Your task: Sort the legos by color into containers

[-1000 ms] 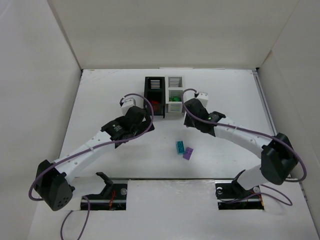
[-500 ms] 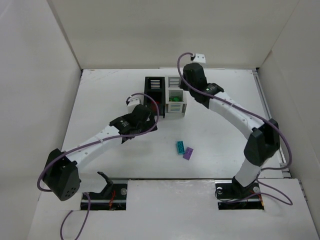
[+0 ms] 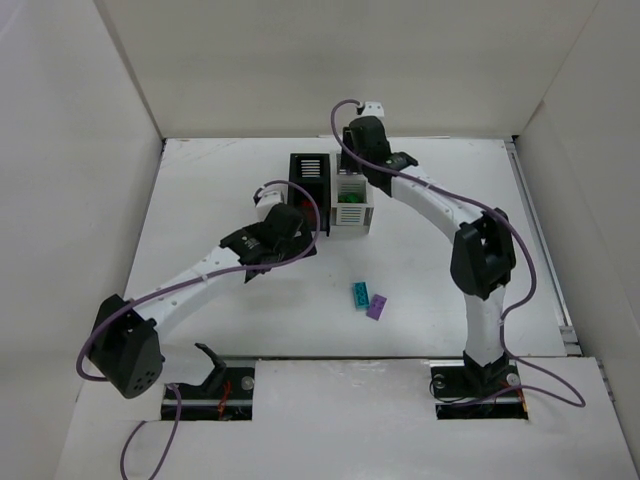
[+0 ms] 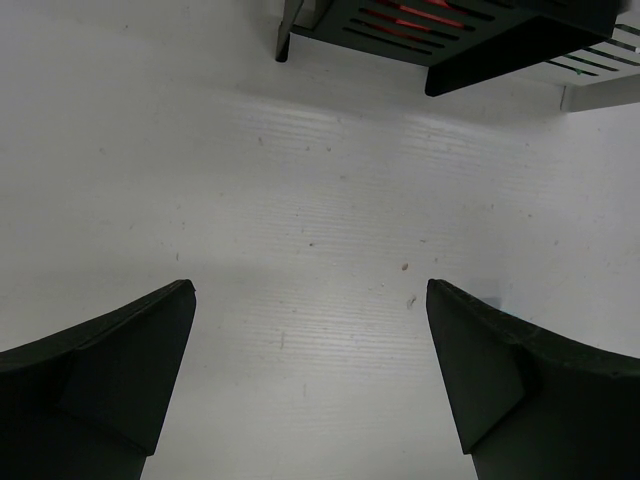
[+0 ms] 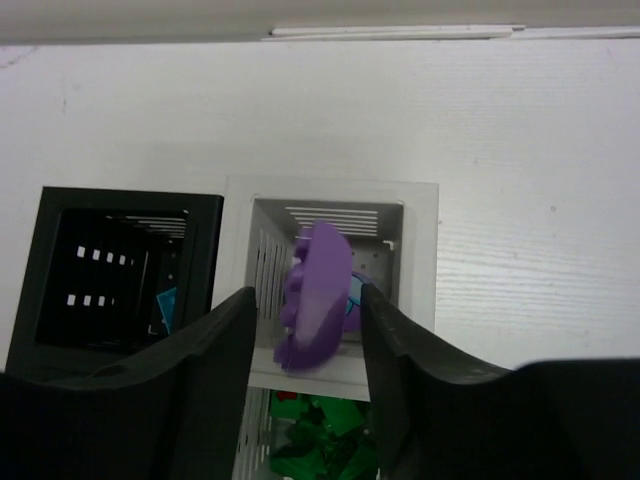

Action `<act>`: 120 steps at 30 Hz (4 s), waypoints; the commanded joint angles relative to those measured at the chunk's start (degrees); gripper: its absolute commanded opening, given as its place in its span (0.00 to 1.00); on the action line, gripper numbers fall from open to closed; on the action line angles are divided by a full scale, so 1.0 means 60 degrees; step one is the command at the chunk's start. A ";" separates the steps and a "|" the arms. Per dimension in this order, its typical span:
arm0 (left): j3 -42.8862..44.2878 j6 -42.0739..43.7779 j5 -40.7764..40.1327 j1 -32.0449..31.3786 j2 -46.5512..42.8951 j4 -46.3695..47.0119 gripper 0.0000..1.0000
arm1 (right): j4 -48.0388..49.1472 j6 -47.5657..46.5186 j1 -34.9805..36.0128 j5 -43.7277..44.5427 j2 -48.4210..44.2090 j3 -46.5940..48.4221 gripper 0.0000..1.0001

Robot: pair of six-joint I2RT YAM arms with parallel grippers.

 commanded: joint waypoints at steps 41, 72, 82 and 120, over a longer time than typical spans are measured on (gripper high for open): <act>0.2400 -0.1643 0.0597 -0.3534 0.4523 0.0949 1.00 | -0.1257 0.2768 -0.0652 0.1730 -0.8680 -0.7849 0.69; 0.4275 -0.2670 -0.1670 -0.3316 0.5126 -0.1952 0.23 | -0.1052 0.2387 -0.0915 0.1642 -0.8768 -0.8523 0.69; 0.4920 0.0357 -0.1864 -0.0010 0.3148 0.0252 0.23 | -0.0205 0.1758 -0.1091 0.0823 -0.9061 -0.8918 0.69; 0.7880 0.2298 -0.1073 0.2047 0.6313 0.2721 0.60 | 0.0164 0.1640 -0.1926 -0.0085 -0.8108 -0.8816 0.69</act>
